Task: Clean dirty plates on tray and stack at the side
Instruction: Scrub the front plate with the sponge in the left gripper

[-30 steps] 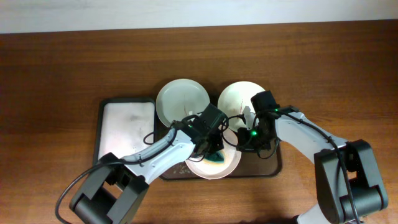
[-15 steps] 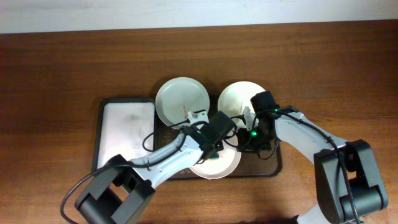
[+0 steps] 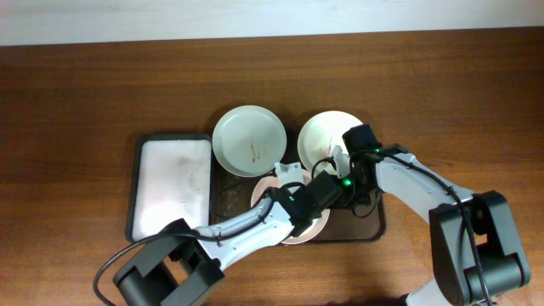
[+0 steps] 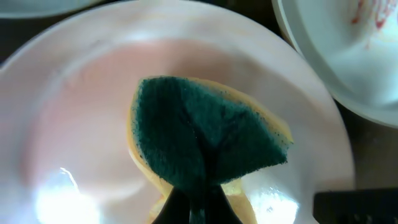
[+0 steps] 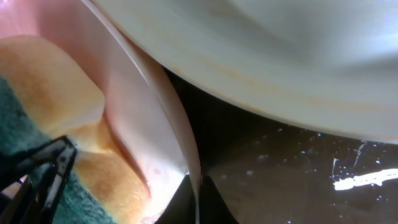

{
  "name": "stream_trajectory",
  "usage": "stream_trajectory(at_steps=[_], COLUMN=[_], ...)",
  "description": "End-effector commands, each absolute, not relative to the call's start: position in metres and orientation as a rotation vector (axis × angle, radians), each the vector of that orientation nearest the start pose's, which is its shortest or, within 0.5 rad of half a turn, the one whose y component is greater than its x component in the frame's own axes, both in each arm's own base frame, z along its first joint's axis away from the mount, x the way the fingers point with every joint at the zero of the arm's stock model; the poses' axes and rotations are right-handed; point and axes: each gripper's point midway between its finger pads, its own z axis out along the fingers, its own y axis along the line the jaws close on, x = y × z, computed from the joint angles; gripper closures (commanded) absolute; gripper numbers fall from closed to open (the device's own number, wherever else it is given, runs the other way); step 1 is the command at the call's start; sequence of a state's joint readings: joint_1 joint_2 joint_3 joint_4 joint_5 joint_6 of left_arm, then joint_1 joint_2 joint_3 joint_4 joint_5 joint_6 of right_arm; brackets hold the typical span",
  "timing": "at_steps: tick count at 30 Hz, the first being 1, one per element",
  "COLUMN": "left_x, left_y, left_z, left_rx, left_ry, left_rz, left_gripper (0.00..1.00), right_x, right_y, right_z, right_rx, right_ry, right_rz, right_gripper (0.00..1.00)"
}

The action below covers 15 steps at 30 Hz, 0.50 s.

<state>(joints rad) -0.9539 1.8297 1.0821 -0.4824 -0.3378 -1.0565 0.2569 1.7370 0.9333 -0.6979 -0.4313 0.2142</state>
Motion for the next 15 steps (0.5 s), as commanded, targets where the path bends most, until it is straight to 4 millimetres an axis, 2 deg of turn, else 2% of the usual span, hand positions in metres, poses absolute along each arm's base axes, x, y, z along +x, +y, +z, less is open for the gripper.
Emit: stream_trajectory(at_steps=[1, 4, 6, 10, 12, 13, 15], left_x=[0.283, 0.284, 0.280, 0.283, 0.286, 0.291, 0.292], left_y=[-0.257, -0.242, -0.234, -0.221, -0.220, -0.216, -0.215], left_z=[0.011, 0.014, 0.023, 0.059, 0.073, 0.091, 0.103], left_rx=[-0.224, -0.222, -0.219, -0.235, -0.241, -0.219, -0.192], left_ry=[2.581, 2.595, 2.605, 2.528, 2.509, 2.492, 2.502], left_rz=[0.061, 0.120, 0.145, 0.155, 0.118, 0.083, 0.031], left_gripper=[1.00, 1.00, 1.00, 1.00, 1.00, 1.00, 1.00], right_x=[0.270, 0.270, 0.270, 0.270, 0.270, 0.270, 0.270], right_y=[0.152, 0.152, 0.152, 0.151, 0.151, 0.151, 0.151], right_z=[0.022, 0.022, 0.022, 0.022, 0.021, 0.022, 0.021], right_rx=[-0.106, -0.107, -0.106, -0.106, -0.106, -0.107, -0.107], right_ry=[3.064, 3.063, 3.063, 3.063, 3.064, 3.063, 3.063], right_rz=[0.735, 0.734, 0.734, 0.729, 0.729, 0.729, 0.728], right_gripper=[0.96, 0.96, 0.96, 0.96, 0.96, 0.96, 0.96])
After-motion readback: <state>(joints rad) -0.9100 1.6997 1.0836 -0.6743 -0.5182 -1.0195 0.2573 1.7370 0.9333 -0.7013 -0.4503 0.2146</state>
